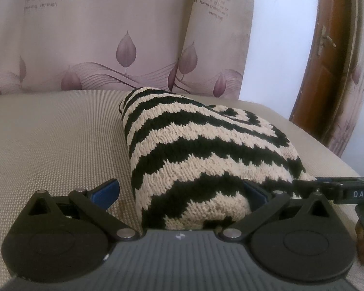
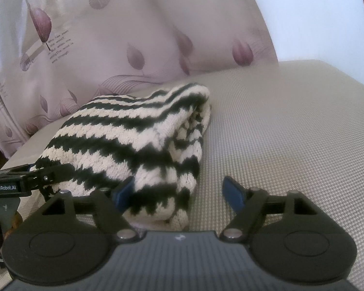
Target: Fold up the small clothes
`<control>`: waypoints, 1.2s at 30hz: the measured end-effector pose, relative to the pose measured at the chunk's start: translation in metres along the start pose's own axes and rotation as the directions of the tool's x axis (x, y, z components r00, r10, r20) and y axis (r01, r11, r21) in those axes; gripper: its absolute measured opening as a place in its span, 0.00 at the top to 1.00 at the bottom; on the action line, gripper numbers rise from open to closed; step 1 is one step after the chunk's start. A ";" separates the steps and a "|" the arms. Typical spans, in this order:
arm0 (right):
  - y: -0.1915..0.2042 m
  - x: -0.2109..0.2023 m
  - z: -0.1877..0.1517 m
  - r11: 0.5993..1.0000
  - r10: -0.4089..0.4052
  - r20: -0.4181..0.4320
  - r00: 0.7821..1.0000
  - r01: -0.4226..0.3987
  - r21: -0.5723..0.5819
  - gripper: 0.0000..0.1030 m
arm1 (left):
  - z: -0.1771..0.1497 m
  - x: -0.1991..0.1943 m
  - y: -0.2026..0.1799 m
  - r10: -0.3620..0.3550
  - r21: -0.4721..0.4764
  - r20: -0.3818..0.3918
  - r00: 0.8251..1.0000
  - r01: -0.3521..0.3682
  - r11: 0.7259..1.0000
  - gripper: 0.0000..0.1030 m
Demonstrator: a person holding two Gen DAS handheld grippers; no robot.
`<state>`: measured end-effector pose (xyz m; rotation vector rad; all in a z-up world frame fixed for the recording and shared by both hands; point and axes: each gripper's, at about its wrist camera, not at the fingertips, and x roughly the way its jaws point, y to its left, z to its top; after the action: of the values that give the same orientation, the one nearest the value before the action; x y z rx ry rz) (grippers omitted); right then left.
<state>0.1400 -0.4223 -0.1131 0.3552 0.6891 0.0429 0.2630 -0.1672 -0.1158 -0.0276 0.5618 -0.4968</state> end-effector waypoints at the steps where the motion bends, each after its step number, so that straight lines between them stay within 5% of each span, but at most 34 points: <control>1: -0.001 0.000 0.000 1.000 0.003 -0.003 1.000 -0.003 0.002 0.24 | 0.000 0.000 0.000 -0.001 -0.003 -0.001 1.000 0.001 1.000 0.00; 8: -0.003 0.002 0.002 0.999 0.039 -0.025 0.999 -0.039 0.005 0.23 | 0.000 -0.001 0.006 -0.038 -0.034 -0.026 0.999 0.037 0.999 0.00; 17: -0.029 -0.003 0.003 0.975 0.157 -0.007 0.988 -0.153 0.161 0.24 | -0.001 0.002 0.014 -0.083 -0.097 -0.055 0.995 0.078 0.992 0.00; 23: -0.018 -0.002 0.003 0.977 0.194 -0.040 0.980 -0.189 0.101 0.24 | -0.001 0.007 0.017 -0.111 -0.117 -0.080 0.991 0.101 0.988 0.00; 29: -0.008 0.000 0.002 0.978 0.205 -0.068 0.976 -0.202 0.042 0.56 | -0.002 0.007 0.018 -0.121 -0.112 -0.077 0.990 0.112 0.987 0.00; 33: -0.024 0.001 0.003 0.961 0.244 -0.072 0.967 -0.231 0.151 0.57 | -0.003 0.006 0.017 -0.117 -0.106 -0.070 0.991 0.110 0.988 0.00; 36: -0.026 -0.014 0.002 0.970 0.178 -0.002 0.984 -0.175 0.170 0.47 | -0.002 0.007 0.016 -0.117 -0.109 -0.075 0.990 0.109 0.988 0.00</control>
<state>0.1290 -0.4495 -0.1117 0.5796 0.6780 0.1578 0.2739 -0.1556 -0.1239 -0.1406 0.6682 -0.5802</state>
